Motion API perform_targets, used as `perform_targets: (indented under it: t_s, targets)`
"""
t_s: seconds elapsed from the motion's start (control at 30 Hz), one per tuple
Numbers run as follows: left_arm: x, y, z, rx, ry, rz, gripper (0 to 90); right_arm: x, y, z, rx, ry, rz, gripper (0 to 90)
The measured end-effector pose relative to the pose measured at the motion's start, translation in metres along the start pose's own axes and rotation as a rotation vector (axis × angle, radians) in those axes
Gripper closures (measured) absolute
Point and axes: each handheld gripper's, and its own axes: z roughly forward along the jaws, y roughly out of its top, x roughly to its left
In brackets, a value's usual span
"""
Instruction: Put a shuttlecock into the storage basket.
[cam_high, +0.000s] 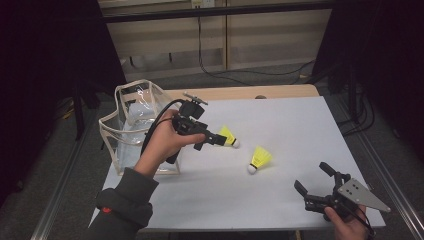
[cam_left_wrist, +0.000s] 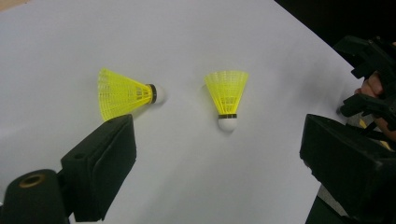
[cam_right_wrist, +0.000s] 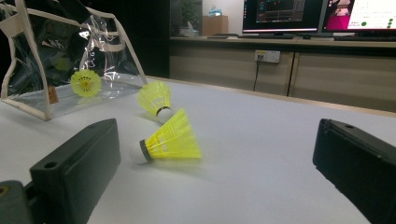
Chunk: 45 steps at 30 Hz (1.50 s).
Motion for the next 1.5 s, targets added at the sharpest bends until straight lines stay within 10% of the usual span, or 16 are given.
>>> perform_targets:
  t_s: [1.5]
  targets:
    - [-0.011,-0.022,0.044,-0.001,-0.024,0.063,9.9,0.0,0.0,0.0,0.0,0.002,0.0,0.8]
